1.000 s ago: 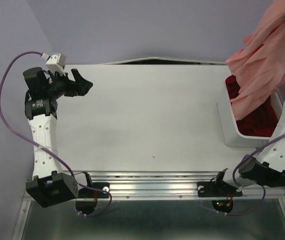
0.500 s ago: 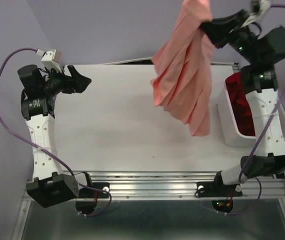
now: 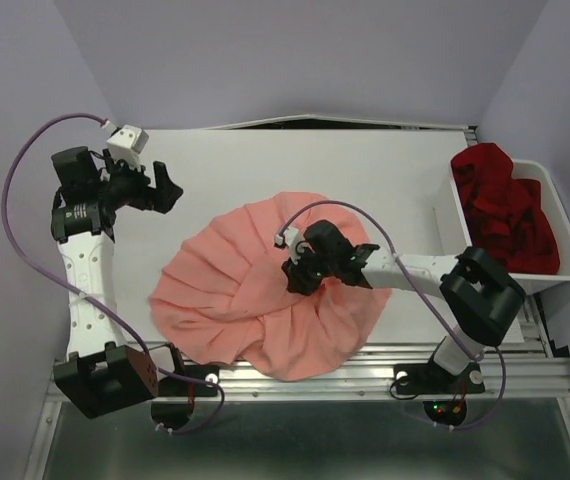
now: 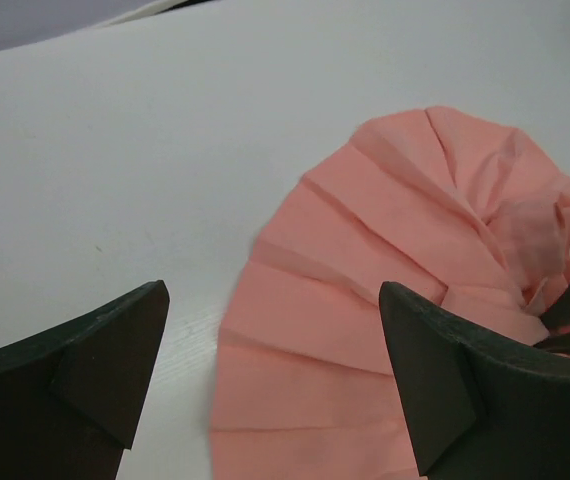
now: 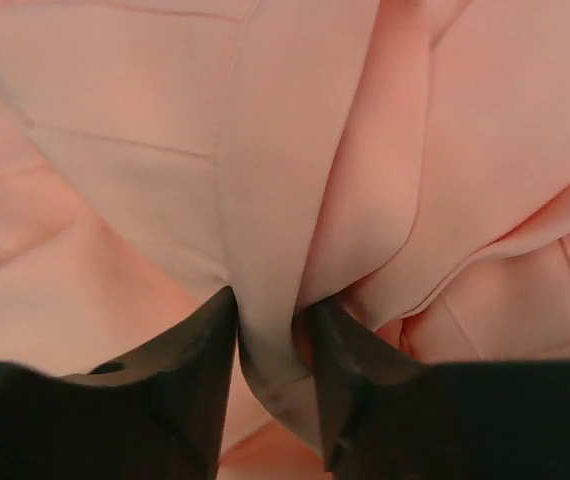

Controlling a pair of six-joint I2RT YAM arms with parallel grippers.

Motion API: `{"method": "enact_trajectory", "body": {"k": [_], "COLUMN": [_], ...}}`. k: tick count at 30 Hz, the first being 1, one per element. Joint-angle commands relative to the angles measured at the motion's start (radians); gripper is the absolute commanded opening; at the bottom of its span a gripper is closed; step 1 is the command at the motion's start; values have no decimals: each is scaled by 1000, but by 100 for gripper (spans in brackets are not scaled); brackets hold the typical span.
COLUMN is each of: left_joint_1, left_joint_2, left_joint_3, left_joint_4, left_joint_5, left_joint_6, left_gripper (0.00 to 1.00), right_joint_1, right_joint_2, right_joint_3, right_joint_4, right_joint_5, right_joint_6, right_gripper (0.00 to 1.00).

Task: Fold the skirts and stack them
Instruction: Move the skirt to the center of the board, then flatten the skirt out

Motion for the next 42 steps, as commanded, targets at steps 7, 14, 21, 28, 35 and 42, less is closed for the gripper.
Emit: {"method": "enact_trajectory", "body": {"k": [7, 14, 21, 28, 35, 42], "left_joint_1": [-3, -232, -509, -627, -655, -655], "left_joint_2": [39, -3, 72, 243, 339, 387], "left_joint_3": [-115, -245, -336, -316, -287, -272], "left_joint_4": [-220, -257, 2, 163, 187, 191], "left_joint_5": [16, -41, -105, -76, -78, -35], "left_joint_6": [462, 641, 486, 351, 296, 279], "left_gripper": [99, 99, 96, 91, 89, 87], "right_joint_1": [-6, -191, -388, -426, -426, -426], "right_joint_2": [35, -59, 23, 153, 228, 202], "right_joint_3": [338, 456, 418, 436, 433, 407], "right_joint_4": [-95, -311, -464, -460, -417, -398], "right_joint_5": [184, -36, -86, -136, -264, -288], "right_joint_6": [-72, -20, -40, 124, 218, 227], "right_gripper": [100, 100, 82, 71, 66, 57]}}
